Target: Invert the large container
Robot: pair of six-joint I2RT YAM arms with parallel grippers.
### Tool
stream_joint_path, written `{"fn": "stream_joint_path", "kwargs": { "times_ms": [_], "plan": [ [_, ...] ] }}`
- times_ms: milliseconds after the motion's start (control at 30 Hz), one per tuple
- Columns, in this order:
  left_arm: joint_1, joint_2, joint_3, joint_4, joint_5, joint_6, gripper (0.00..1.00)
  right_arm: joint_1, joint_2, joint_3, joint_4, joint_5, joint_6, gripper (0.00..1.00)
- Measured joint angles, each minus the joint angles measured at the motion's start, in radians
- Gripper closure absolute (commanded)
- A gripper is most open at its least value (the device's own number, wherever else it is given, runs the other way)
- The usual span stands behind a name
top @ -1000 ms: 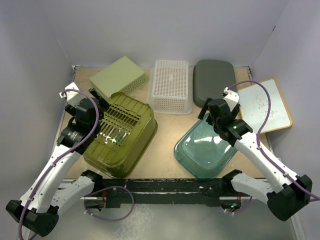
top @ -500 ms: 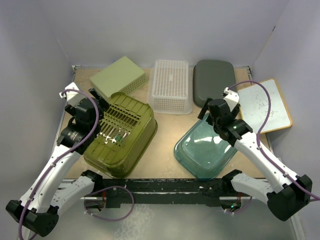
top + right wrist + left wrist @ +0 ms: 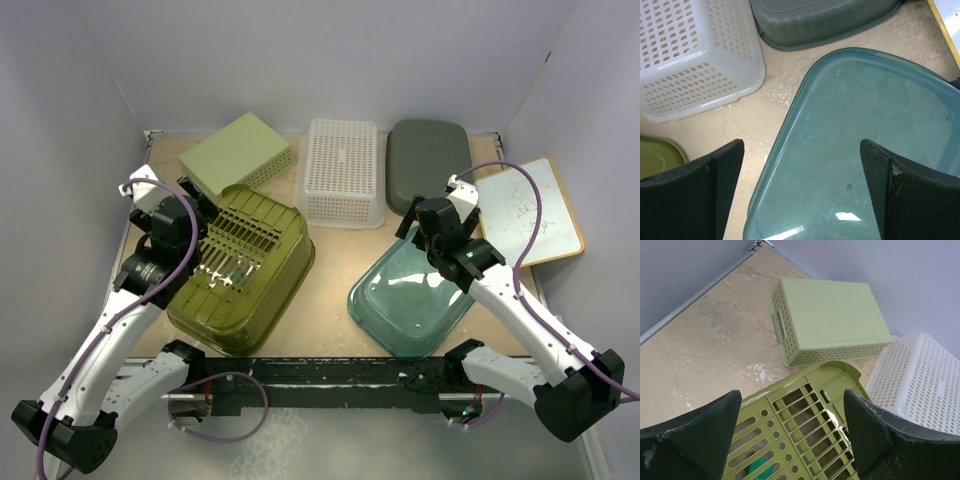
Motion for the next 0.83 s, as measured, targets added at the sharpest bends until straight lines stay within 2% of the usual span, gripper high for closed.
{"fn": "stream_joint_path", "kwargs": {
  "times_ms": [433, 700, 833],
  "plan": [
    [0.0, 0.0, 0.0, 0.0, 0.0, -0.002, 0.19, 0.0, 0.0, 0.0, 0.001, -0.002, 0.0, 0.0],
    [0.0, 0.002, 0.004, -0.002, 0.003, -0.003, 0.27, 0.0, 0.005, 0.0, 0.007, -0.003, 0.0, 0.0],
    [0.0, 0.003, 0.008, 0.008, 0.027, 0.001, 0.23, 0.0, 0.005, 0.0, 0.007, -0.007, 0.0, 0.0]
  ]
}}
